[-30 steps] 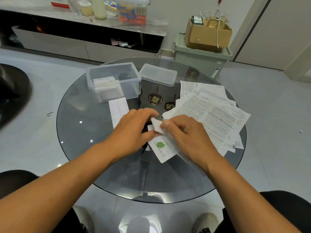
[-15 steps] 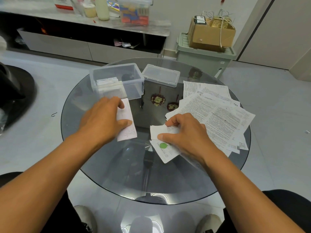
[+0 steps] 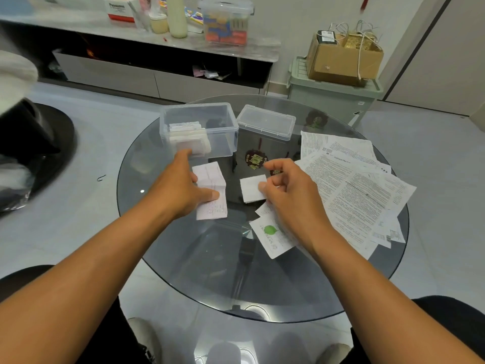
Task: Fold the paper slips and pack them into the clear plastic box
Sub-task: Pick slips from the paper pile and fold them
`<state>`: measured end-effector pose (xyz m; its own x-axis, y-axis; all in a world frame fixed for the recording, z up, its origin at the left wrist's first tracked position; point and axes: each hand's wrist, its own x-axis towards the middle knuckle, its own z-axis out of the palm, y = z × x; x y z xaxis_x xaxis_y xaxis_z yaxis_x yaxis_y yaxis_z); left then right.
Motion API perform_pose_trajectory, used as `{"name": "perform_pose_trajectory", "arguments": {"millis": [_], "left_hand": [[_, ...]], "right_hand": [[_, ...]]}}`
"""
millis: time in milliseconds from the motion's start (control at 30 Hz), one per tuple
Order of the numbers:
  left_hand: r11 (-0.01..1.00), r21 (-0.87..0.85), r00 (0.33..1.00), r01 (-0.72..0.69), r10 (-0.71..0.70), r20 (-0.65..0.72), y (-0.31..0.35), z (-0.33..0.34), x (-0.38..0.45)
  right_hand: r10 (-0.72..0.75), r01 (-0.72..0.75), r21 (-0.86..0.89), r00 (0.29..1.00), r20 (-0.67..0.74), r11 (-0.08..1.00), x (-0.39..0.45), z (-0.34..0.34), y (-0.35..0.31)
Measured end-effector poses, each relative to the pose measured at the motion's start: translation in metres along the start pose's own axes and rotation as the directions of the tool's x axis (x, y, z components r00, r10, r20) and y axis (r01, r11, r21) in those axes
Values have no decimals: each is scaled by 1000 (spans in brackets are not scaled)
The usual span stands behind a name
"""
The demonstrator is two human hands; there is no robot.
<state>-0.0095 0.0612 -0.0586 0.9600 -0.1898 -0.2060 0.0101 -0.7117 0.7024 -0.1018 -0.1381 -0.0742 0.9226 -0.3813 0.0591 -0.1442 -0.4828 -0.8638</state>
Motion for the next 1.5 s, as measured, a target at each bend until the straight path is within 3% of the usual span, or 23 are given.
{"name": "perform_pose_trajectory", "arguments": {"millis": [133, 300, 600, 767, 900, 1033, 1233, 1367, 1500], "left_hand": [[995, 90, 998, 40, -45, 48, 0, -4, -1], [986, 160, 999, 39, -39, -8, -8, -7, -3], [983, 185, 999, -14, 5, 50, -10, -11, -3], [959, 273, 997, -81, 72, 41, -15, -12, -2], [941, 328, 996, -89, 92, 8, -19, -15, -1], [887, 460, 993, -51, 94, -70, -20, -29, 2], [813, 581, 984, -25, 122, -130, -29, -44, 6], [855, 502, 955, -134, 247, -165, -31, -34, 4], [848, 371, 872, -378, 461, -165, -19, -18, 0]], "right_hand": [[5, -5, -73, 1000, 4, 997, 9, 8, -3], [-78, 77, -187, 997, 1, 979, 10, 19, -5], [-327, 280, -307, 939, -110, 909, -4, 31, -13], [-192, 134, -288, 964, -186, 948, -4, 29, -17], [-2, -24, -321, 997, -81, 947, 0, 25, -13], [-6, -1, -289, 1000, -23, 957, 8, 24, -14], [6, 43, -221, 976, 217, 974, 34, 37, -32], [-16, 63, -182, 969, 246, 981, 44, 43, -43], [-50, 95, -260, 983, 176, 961, 37, 17, -37]]}}
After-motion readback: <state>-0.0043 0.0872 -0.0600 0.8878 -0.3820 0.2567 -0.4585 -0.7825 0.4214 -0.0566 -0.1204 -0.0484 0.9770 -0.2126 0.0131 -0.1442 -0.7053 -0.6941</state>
